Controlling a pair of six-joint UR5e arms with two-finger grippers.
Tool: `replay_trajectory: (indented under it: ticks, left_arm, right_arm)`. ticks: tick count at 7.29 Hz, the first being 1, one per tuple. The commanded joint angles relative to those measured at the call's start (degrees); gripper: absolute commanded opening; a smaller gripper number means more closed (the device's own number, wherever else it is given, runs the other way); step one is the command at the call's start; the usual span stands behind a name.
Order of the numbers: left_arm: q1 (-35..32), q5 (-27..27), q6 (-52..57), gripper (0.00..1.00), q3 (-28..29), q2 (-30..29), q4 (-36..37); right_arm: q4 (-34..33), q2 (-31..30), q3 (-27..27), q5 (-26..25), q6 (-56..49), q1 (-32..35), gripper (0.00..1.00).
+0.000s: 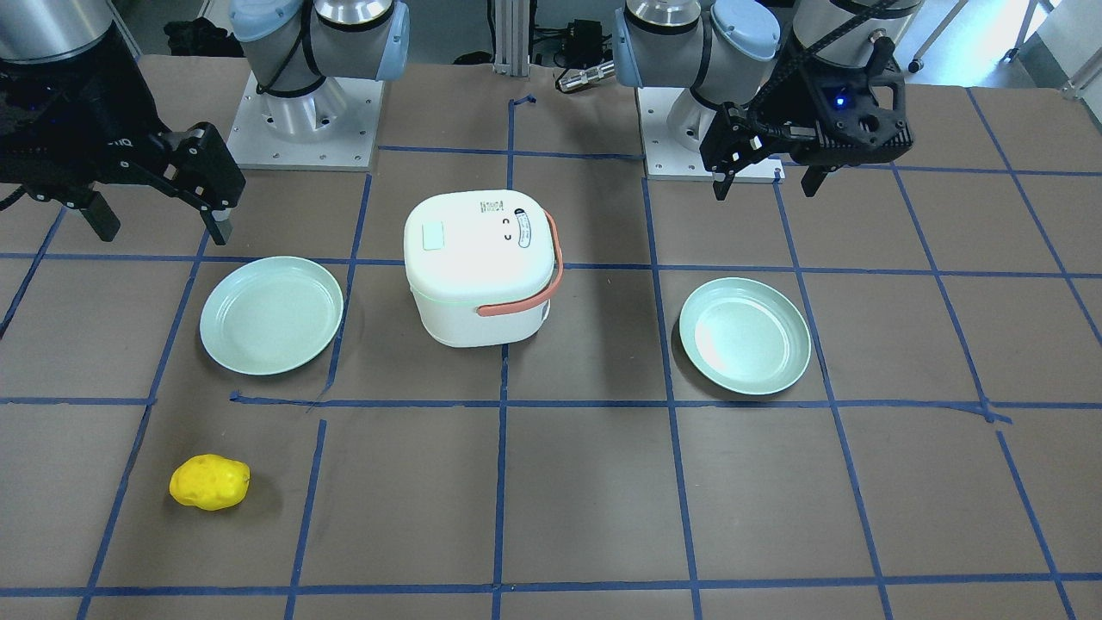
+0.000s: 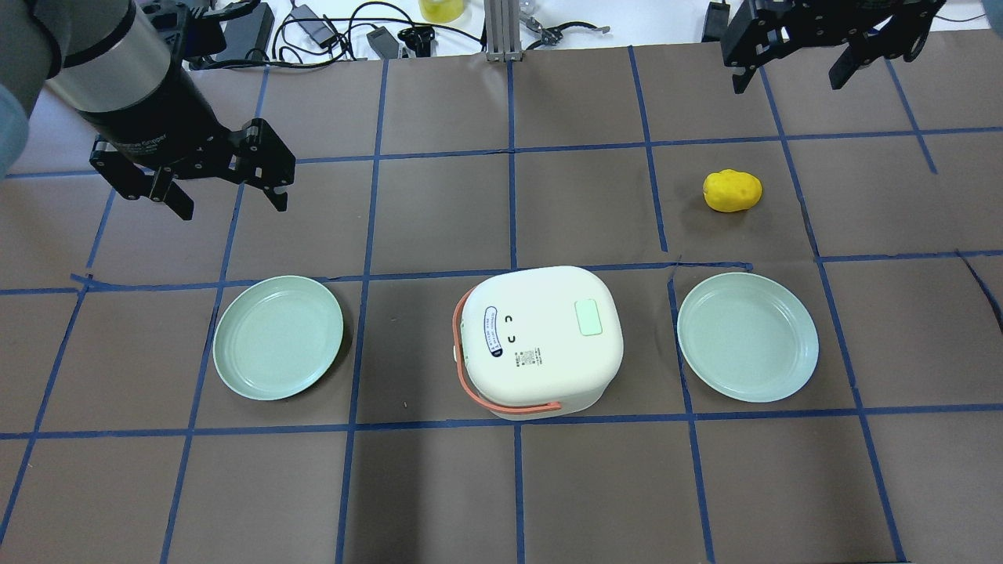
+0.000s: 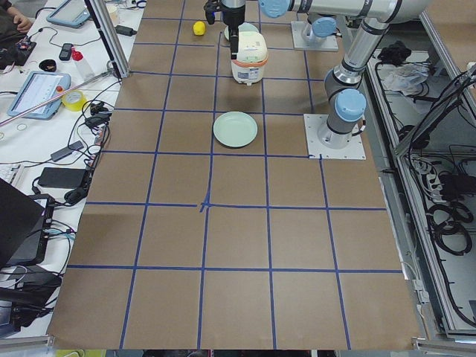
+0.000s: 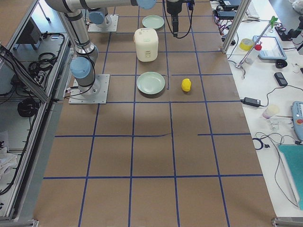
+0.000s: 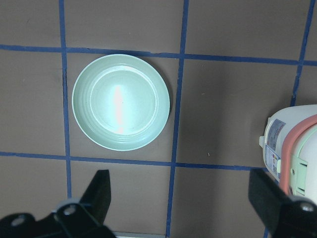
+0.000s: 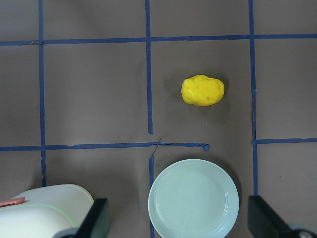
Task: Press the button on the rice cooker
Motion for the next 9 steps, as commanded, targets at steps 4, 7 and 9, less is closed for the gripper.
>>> replay_trajectory:
  ticks: [4,7,9]
  left_arm:
    - [0.00,0.00,0.00,1.00,0.00,0.00,0.00]
    - [0.00,0.00,0.00,1.00,0.00,0.00,0.00]
    - [0.00,0.00,0.00,1.00,0.00,0.00,0.00]
  right_arm:
    - [0.39,-0.11,0.03,0.37,0.00,0.00,1.00]
    - [0.48,-0.20,0.04,0.28,0.00,0.18,1.00]
    - [0.92,-0.29,0.04,0.28,0.00,0.18,1.00]
